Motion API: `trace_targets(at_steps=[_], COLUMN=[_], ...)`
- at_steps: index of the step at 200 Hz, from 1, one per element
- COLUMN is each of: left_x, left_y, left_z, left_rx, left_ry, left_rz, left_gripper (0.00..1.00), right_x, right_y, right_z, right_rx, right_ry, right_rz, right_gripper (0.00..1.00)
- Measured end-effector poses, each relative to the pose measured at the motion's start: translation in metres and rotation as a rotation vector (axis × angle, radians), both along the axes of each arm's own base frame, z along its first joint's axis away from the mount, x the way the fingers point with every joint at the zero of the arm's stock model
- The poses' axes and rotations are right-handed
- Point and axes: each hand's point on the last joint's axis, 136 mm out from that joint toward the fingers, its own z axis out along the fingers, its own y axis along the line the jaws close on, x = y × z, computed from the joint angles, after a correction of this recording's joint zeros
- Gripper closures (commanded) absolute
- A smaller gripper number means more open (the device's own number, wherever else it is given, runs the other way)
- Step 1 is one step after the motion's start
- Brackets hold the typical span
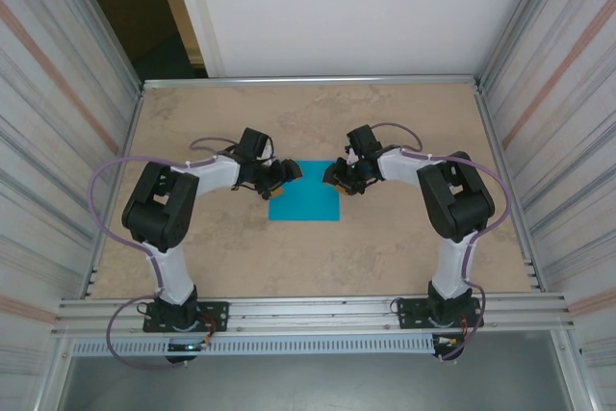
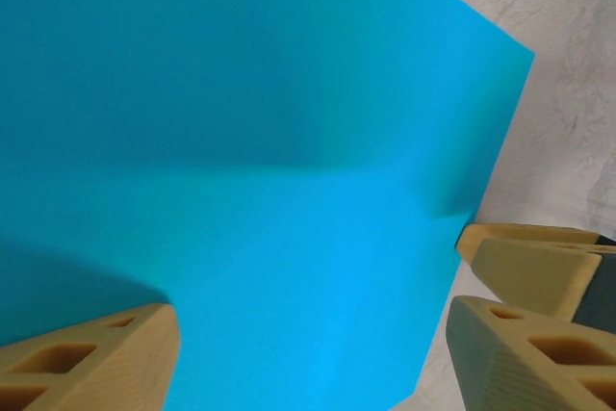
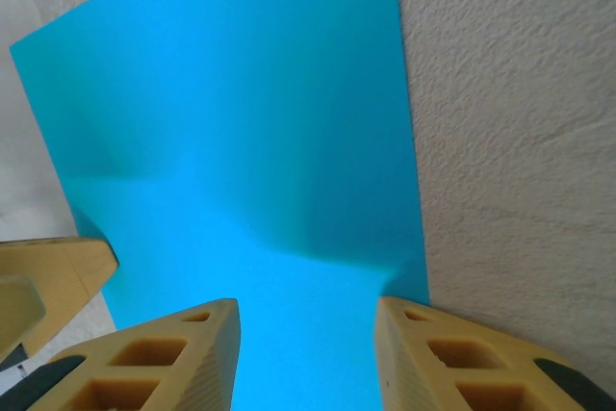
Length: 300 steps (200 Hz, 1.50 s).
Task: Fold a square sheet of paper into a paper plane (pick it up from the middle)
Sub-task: First fold in half a square sheet of paper at the center of the table.
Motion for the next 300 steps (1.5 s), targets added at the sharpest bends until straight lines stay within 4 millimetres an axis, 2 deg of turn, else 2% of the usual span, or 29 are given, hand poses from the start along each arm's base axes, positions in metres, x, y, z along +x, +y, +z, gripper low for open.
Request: trace_targets(at_steps=[58,116,175,229,260,283,300], left_x=[0.001,0.001,-0.003,-0.008,-0.009,-0.006,-0.003], left_y=[-0.004,-0.006,-0.011,-0.014,-0.012,-0.013,-0.013], left_z=[0.005,0.006,0.006,0.007,0.007,0.010,0.013], left_rx=[-0.052,-0.063,-0.054,-0.024,-0.008,-0.003,-0.003], left_ry=[-0.038,-0.049,-0.064,-0.059,-0.058,-0.082,-0.101], left_rz=[0.005,-0.004,-0.041,-0.077,-0.088,-0.106,-0.116], left_gripper=[0.14,0.18,0.16,0.31,0.48,0.64,0.69], right_x=[0.004,0.005,0.000,-0.001,0.001,0.000,0.001], right_y=[0.008,0.025,0.046,0.052,0.050,0.038,0.022], right_z=[-0.001,-0.002,-0.002,-0.002,-0.001,0.000,0.006], right_rx=[0.030,0.066,0.106,0.127,0.139,0.151,0.162], right_ry=[0.015,0.019,0.027,0.035,0.027,0.021,0.006], right_rz=[0.017,0.051,0.085,0.097,0.085,0.058,0.024], right_gripper=[0.65,0.68,0.68,0.69,0.69,0.67,0.63])
